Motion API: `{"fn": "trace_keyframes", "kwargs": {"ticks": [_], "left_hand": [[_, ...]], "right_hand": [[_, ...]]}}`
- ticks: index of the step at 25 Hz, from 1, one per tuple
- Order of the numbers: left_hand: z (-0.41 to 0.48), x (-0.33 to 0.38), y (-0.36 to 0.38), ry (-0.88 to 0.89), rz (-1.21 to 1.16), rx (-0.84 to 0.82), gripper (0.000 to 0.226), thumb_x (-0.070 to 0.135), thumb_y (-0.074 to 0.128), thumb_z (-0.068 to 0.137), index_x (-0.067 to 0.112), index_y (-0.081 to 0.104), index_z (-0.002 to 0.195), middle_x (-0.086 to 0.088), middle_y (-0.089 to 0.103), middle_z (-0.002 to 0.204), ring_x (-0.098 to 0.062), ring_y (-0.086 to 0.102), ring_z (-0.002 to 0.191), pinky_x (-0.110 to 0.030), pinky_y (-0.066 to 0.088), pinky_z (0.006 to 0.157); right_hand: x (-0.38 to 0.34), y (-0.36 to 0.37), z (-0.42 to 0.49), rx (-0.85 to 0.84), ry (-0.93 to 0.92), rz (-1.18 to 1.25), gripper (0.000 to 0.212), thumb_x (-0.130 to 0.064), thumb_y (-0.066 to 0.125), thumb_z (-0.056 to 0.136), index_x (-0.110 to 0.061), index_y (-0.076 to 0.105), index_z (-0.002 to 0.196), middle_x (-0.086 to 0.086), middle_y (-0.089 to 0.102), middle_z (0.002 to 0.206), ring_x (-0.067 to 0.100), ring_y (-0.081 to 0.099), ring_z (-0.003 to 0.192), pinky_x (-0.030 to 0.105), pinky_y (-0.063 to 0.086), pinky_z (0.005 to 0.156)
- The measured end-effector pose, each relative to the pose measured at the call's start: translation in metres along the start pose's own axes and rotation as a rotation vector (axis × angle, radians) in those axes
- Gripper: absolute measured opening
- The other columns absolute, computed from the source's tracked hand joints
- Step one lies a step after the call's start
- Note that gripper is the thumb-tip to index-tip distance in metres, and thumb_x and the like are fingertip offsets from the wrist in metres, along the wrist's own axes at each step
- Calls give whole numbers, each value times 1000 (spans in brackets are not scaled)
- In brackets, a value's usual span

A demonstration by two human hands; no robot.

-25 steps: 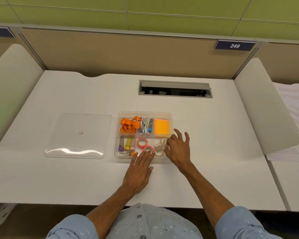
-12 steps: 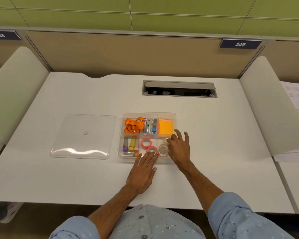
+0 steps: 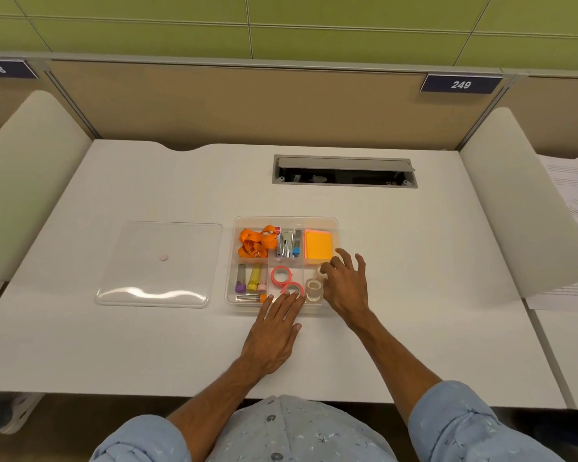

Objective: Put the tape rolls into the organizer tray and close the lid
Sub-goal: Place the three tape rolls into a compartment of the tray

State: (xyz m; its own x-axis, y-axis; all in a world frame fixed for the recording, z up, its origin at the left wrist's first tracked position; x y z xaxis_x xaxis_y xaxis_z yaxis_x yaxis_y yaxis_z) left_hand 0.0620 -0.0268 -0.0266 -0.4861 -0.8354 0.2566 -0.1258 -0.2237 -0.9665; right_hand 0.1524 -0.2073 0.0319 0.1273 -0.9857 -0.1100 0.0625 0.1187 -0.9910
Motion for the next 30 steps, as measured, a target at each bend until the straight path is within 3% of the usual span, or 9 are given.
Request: {"fn": "trace_keyframes", "kwargs": {"ticks": [5,9,14,18,21,25,30], "left_hand": [[2,0,0,5,6,8,64,50,18,115,17,42,165,-8,49,167,-29,48,154,-56,28,127],[1,-1,1,0,3,24,65,50,16,115,17,43,165,-8,49,167,-29,48,154,-56,26,127],[1,0,0,16,7,57,61,47,29,114,16,46,163,-8,52,165,-29,50,152,-56,25,127],[1,0,-1,19,-11,78,61,45,35,112,18,42,166,-8,49,167,-29,47,154,-52,20,131],[0,0,-2,18,-29,95,61,44,38,112,18,37,168,-7,47,168,-28,44,156,-46,6,136],[-1,1,-4,18,-27,96,61,43,37,113,18,37,168,-7,47,169,-28,44,157,-47,11,135],[0,0,-3,18,-30,94,61,44,37,113,18,36,168,-7,46,169,-28,43,157,-46,5,136]], "right_hand": [[-12,7,-12,-59,-132,63,4,-20,83,79,-21,83,83,4,72,118,30,47,144,62,28,122],[-12,15,-17,-118,-143,157,13,-14,82,78,-24,84,86,0,68,122,27,45,143,58,29,122],[-13,11,-20,-162,-203,125,12,-15,84,78,-26,83,83,2,66,129,27,45,143,57,22,123],[-5,4,-20,-135,-254,54,11,-17,86,75,-26,80,75,3,65,131,27,41,147,59,23,123],[2,0,-22,-105,-266,-30,13,-24,88,72,-26,76,68,4,66,134,28,42,147,62,28,122],[8,-4,-23,-74,-247,-79,8,-29,80,76,-24,77,71,6,62,142,29,39,149,62,24,122],[7,-6,-29,-43,-240,11,11,-27,77,82,-29,75,71,5,55,152,30,36,152,63,21,124]]}}
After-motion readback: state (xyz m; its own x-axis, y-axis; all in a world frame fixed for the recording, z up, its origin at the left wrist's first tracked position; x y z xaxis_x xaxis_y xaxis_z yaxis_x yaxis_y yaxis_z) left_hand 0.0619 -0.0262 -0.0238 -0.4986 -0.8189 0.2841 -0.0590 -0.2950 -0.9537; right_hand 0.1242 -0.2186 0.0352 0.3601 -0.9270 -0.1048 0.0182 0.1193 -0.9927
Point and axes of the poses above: each hand's wrist, its own z-axis towards the middle knuckle, its own y-axis out of the palm, x = y × z, the point moved 7 cm from there along z, towards the middle knuckle
